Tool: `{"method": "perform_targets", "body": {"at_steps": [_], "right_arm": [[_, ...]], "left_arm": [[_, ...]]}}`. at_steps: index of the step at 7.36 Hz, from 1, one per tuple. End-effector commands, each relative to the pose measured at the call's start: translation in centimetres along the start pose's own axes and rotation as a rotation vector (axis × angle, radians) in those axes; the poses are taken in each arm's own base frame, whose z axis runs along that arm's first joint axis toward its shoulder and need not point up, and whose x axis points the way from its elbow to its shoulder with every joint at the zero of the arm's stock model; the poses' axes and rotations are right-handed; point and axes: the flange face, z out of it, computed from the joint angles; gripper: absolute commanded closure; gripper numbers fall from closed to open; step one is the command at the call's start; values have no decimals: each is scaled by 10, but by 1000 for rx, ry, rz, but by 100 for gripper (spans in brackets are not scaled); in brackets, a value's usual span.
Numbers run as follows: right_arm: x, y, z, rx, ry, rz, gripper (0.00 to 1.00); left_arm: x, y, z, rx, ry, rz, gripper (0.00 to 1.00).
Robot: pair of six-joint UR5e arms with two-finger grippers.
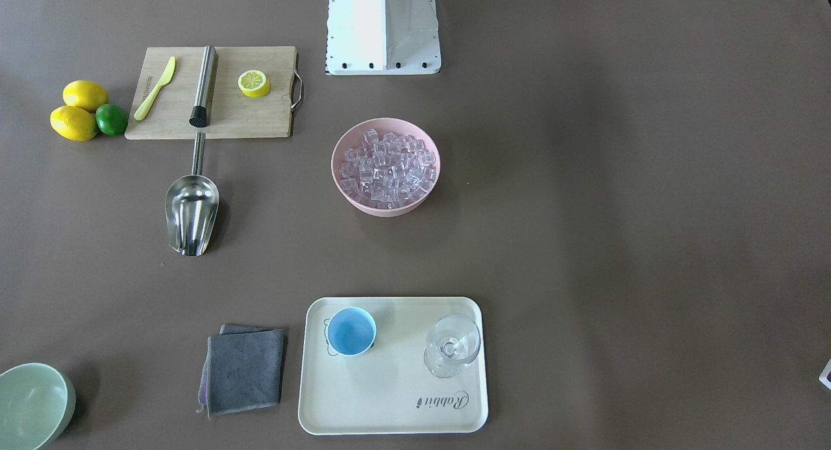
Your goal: Put ice in cup with scoop
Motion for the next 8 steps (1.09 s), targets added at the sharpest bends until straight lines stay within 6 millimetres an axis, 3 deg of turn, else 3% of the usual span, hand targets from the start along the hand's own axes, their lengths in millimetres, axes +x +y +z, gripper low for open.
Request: {"method": "perform_targets", "body": {"at_steps": [1,2,3,6,8], "right_arm": [[-7,-6,-7,15,-2,1,0],[-17,-5,-16,29,-6,21,0],[-52,-10,-17,32,-3,39,0],[-179,-6,0,-28,-46,75,0],[-261,-3,12,-76,-102,-57,0]], "left_arm": [[0,-1,0,0,0,1,2],[0,-1,-1,2,0,1,2],[1,0,-2,3,0,2,2],[1,0,-2,4,-2,2,2],[4,-2,-11,9,-74,9,2]]}}
